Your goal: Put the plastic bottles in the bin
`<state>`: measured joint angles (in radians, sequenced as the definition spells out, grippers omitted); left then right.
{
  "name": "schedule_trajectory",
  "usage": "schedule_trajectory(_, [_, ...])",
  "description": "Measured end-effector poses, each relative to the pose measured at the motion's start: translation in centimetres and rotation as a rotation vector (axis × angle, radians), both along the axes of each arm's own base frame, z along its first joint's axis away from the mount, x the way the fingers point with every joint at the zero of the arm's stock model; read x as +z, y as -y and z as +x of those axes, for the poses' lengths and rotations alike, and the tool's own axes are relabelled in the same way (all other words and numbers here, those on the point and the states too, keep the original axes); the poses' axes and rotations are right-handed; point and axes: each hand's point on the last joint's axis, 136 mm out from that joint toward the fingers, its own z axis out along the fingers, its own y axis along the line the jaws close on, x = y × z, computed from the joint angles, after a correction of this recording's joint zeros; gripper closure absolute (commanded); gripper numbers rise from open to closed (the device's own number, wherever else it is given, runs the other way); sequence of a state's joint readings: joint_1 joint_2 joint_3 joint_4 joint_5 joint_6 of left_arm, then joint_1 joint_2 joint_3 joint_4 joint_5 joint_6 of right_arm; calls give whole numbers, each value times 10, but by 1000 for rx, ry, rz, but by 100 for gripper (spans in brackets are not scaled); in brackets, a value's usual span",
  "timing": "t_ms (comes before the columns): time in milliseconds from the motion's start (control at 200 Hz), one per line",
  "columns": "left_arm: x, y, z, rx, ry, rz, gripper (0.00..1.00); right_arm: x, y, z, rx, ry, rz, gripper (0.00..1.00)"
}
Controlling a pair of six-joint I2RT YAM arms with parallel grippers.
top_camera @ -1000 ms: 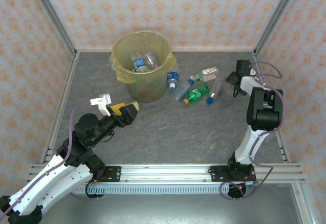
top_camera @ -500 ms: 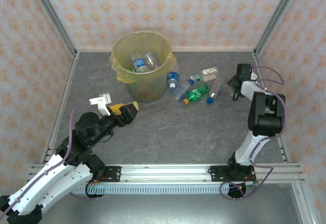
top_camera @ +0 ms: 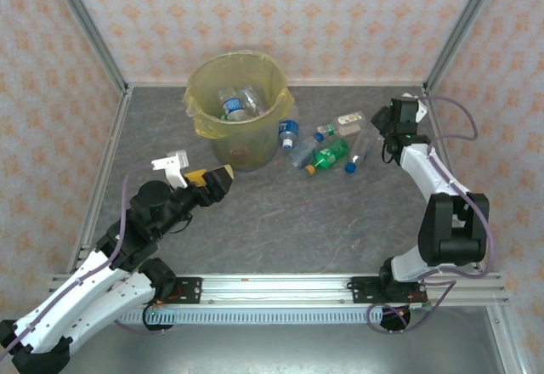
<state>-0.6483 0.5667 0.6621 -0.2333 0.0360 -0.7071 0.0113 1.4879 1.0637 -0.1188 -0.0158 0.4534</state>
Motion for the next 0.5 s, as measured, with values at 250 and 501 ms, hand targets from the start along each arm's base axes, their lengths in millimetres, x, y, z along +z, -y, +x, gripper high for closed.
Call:
schedule_trajectory(250, [12,10,13,1,5,-8,1,56,-58,-4,127,127,3,38])
schedule_trajectory(501, [14,20,17,-13,-6,-18,1,140,-126,-8,259,298,21,39])
